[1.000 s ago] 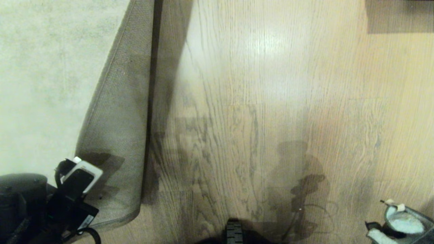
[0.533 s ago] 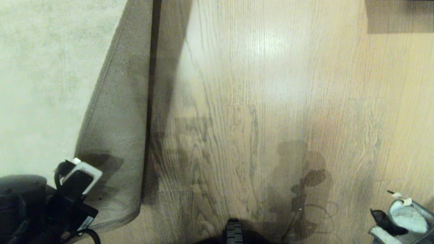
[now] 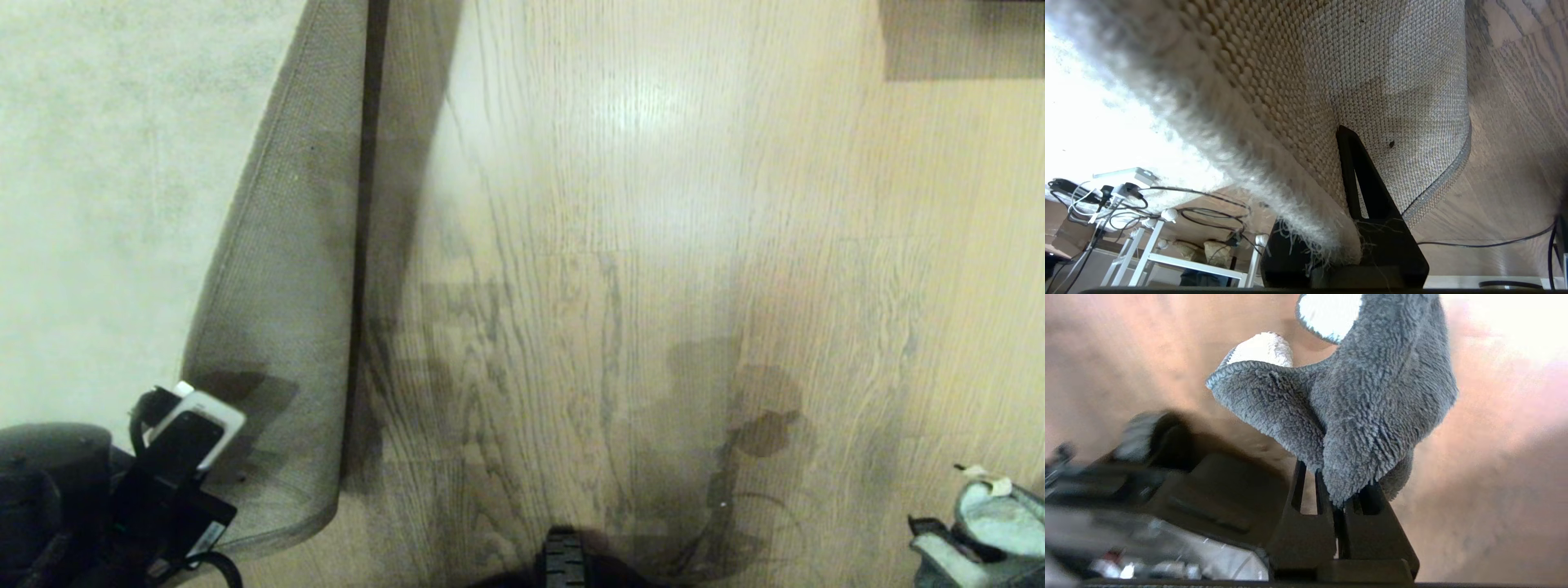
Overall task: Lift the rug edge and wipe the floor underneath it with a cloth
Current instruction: Lay down the carpet
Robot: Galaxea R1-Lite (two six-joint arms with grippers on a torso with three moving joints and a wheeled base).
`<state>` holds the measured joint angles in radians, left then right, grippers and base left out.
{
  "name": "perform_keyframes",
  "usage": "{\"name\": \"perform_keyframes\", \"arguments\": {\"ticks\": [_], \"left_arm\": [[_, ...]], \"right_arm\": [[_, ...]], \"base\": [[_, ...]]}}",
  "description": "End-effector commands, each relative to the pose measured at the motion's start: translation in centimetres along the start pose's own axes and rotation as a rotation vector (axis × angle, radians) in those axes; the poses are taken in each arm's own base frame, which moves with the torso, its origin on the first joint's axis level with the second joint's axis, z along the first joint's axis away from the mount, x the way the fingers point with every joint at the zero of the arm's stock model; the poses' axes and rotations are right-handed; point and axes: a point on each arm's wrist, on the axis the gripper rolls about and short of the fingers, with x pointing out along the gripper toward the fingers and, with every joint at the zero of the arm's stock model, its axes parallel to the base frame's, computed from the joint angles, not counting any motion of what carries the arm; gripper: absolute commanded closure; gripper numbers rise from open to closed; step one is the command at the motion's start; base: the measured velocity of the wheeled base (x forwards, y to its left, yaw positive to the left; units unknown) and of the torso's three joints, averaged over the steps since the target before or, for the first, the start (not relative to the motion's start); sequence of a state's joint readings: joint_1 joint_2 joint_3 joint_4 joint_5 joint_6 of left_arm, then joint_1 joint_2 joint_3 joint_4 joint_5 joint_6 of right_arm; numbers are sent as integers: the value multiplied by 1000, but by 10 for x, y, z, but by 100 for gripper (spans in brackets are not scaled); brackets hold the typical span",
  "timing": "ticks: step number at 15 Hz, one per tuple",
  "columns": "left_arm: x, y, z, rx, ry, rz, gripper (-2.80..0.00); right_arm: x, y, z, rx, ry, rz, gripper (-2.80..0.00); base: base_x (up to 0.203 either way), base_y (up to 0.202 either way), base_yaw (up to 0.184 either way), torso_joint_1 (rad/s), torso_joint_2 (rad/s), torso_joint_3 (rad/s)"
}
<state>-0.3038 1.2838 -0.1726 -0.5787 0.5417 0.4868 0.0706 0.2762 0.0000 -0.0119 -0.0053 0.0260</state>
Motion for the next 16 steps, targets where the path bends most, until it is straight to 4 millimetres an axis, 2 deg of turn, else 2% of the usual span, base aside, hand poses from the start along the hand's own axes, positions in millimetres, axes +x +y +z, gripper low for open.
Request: {"name": "perform_keyframes", "arguments": {"ticks": [1, 5, 13, 16], "left_arm": [[0, 0, 2, -4, -12, 3, 0], [-5, -7, 3, 6, -53, -29, 0], [-5, -9, 8, -5, -82, -36, 0], [-5, -11, 5, -57, -64, -46, 0]], "right_arm": [[-4, 0, -1, 18, -60, -74, 0], [-20, 1, -9, 15, -275, -69, 0], [-20, 1, -9, 20, -277, -67, 0], [-20, 1, -9, 20, -277, -67, 0]], "base": [[0, 0, 0, 0, 0, 0], [0, 0, 0, 0, 0, 0], [0, 0, 0, 0, 0, 0], [0, 0, 0, 0, 0, 0]]}}
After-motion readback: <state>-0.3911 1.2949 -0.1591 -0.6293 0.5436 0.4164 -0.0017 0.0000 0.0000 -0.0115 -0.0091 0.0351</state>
